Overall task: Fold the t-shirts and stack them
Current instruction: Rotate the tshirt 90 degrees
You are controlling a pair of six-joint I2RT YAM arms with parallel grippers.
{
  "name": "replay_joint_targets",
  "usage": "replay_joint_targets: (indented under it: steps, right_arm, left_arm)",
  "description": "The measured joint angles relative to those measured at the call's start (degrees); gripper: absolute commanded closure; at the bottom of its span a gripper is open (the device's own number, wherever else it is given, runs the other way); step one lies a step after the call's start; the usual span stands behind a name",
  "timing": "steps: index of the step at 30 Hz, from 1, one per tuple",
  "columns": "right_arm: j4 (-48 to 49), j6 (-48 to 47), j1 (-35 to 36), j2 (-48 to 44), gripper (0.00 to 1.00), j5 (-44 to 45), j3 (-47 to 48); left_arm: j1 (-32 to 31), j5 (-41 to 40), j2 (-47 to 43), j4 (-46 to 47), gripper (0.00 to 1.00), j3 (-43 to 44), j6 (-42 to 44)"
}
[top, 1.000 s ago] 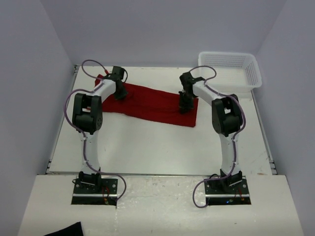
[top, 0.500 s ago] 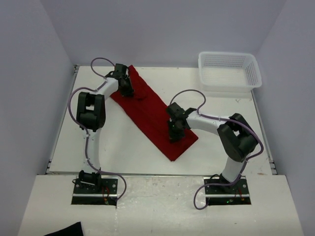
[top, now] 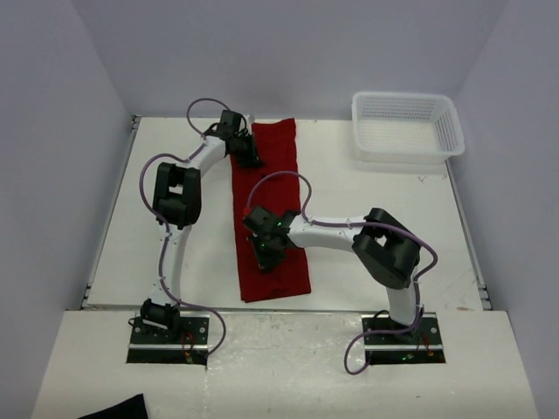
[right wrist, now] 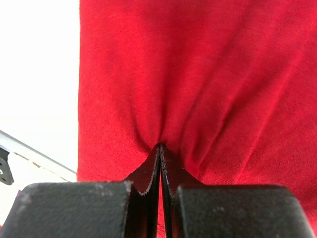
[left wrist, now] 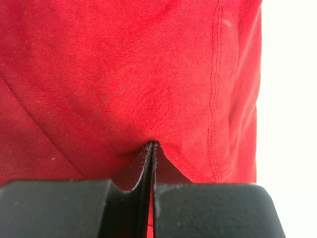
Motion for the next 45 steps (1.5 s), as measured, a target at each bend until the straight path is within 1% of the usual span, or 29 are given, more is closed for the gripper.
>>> replay_joint_targets:
  steps: [3, 6, 10, 13, 14, 15, 16, 17, 18, 20, 21, 22, 23, 25, 28, 29, 30, 32, 33, 36, 40, 43, 44, 45]
  right_arm:
    - [-0.9, 0.0, 1.9, 2.3, 1.0, 0.6, 3.5]
    - [-2.0, 0.0, 2.3, 3.5, 1.0, 1.1, 5.5]
    - [-2.3, 0.0, 2.3, 3.5, 1.0, 1.8, 5.5]
    - [-1.0, -0.6, 2.4, 2.6, 0.99, 2.1, 4.3]
    - [-0.8, -1.0, 2.4, 1.7, 0.95, 2.4, 3.1]
    - [-0.9, -1.5, 2.5, 1.0, 0.87, 2.6, 2.4]
    - [-1.0, -2.0, 2.6, 0.3, 0.83, 2.8, 1.7]
    - [-1.2, -2.8, 2.8, -0.5, 0.77, 3.1, 1.2]
    - [-1.5, -3.4, 2.9, -1.1, 0.75, 3.5, 1.2]
    - [-1.7, -5.0, 3.4, -3.0, 0.69, 3.8, 1.2]
    - [-1.9, -5.5, 3.8, -4.2, 0.64, 4.0, 1.2]
    - [-2.4, -6.0, 4.3, -5.5, 0.63, 4.2, 1.4]
    - [-3.0, -6.6, 5.1, -7.4, 0.58, 5.0, 1.8]
    - [-4.4, -7.0, 6.5, -10.6, 0.57, 5.6, 3.0]
    - [-6.4, -6.2, 8.3, -16.4, 0.55, 7.9, 4.8]
    - [-7.1, -5.8, 8.6, -18.8, 0.54, 8.8, 4.7]
    - [-7.8, -5.2, 8.6, -21.8, 0.47, 10.1, 4.0]
    - [-8.4, -3.9, 8.4, -27.6, 0.43, 12.7, 1.2]
    - [-9.1, -3.3, 8.2, -30.7, 0.36, 14.1, -0.6]
    - [-10.3, -1.4, 6.8, -37.7, 0.32, 17.0, -7.3]
    - [-10.0, 0.3, 2.4, -43.4, 0.33, 16.5, -16.5]
    - [-6.3, 0.9, -3.4, -48.2, 0.33, 12.7, -25.1]
    - [-5.4, 1.1, -4.8, -49.3, 0.33, 11.8, -27.1]
    - [-4.5, 1.4, -5.9, -50.1, 0.33, 10.8, -28.8]
  left_arm:
    - [-0.3, 3.6, 1.8, 0.0, 1.0, 2.4, 0.5]
    - [-0.5, 5.6, 2.6, 0.1, 1.0, 3.3, 0.5]
    - [-0.5, 5.4, 2.3, 0.7, 1.0, 2.6, 1.1]
    - [-0.7, 2.4, -0.7, 2.1, 1.0, -1.8, 1.4]
    - [-0.8, 0.8, -2.2, 2.3, 0.99, -3.9, 1.5]
    - [-0.9, -0.8, -3.8, 2.3, 0.98, -5.9, 1.7]
    - [-1.0, -2.5, -5.7, 2.3, 0.95, -7.9, 1.8]
    - [-0.9, -3.9, -7.3, 2.0, 0.93, -9.4, 1.9]
    - [-0.9, -5.2, -8.9, 1.7, 0.92, -10.5, 1.9]
    - [-0.9, -8.5, -12.6, 1.0, 0.85, -11.6, 1.9]
    - [-0.9, -9.7, -14.5, 0.9, 0.82, -11.8, 1.9]
    - [-0.9, -11.1, -16.6, 0.8, 0.73, -11.9, 1.9]
    - [-0.9, -12.5, -19.1, 0.8, 0.67, -12.0, 1.9]
    - [-0.9, -14.5, -24.1, 0.5, 0.63, -12.0, 1.7]
    - [-0.9, -16.5, -31.8, 0.5, 0.62, -12.9, 1.2]
    - [-1.0, -16.9, -34.8, 0.7, 0.62, -14.8, 0.5]
    - [-1.1, -17.5, -38.3, 0.5, 0.62, -17.5, -0.2]
    - [-1.7, -18.5, -45.8, 1.1, 0.62, -25.6, -2.7]
    - [-2.3, -18.8, -49.2, 0.6, 0.62, -29.8, -3.8]
    - [-6.2, -19.5, -59.0, 0.0, 0.6, -43.7, -7.6]
    - [-13.2, -20.6, -69.4, -2.2, 0.59, -58.1, -12.8]
    - [-16.5, -22.0, -80.0, -3.4, 0.6, -66.2, -16.6]
    - [-17.0, -22.4, -83.1, -4.1, 0.6, -67.7, -17.5]
    - [-17.7, -23.1, -85.8, -4.6, 0.64, -68.8, -18.3]
